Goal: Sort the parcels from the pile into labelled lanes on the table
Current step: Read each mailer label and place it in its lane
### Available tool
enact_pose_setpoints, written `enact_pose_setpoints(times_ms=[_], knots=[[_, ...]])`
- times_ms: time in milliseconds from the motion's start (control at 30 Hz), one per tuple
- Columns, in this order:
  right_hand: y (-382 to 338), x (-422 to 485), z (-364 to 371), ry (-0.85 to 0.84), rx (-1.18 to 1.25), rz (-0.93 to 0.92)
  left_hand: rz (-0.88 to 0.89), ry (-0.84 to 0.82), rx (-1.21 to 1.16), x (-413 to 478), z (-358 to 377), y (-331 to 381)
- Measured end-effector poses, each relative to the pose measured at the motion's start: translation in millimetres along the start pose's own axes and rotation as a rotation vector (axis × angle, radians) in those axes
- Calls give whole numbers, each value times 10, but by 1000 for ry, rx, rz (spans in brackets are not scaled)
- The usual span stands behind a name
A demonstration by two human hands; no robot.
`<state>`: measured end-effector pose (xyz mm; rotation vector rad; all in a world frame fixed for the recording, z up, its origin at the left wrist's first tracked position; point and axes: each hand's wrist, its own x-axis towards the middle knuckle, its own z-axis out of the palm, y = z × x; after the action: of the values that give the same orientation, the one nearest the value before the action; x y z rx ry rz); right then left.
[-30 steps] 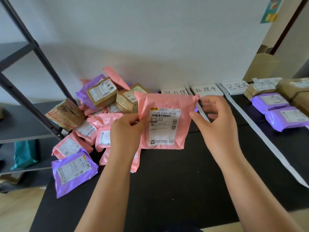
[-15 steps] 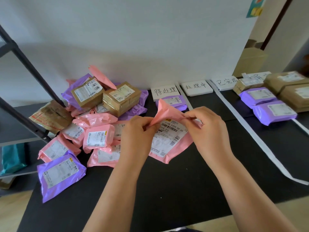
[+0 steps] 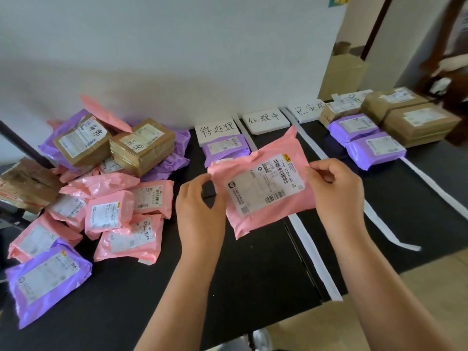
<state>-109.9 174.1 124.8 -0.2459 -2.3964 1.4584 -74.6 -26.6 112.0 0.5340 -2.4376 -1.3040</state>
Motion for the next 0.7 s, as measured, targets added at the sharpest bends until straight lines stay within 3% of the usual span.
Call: enact_pose_setpoints(times_ms=[167, 500, 700], knots=[[67, 58, -34, 101, 14, 99, -31, -298, -24, 111, 257, 40], [357, 345, -217, 198, -50, 221, -67, -412, -102, 278, 648, 92], [653, 725, -279, 118, -124, 268, -57, -363, -71, 376, 1027, 215]])
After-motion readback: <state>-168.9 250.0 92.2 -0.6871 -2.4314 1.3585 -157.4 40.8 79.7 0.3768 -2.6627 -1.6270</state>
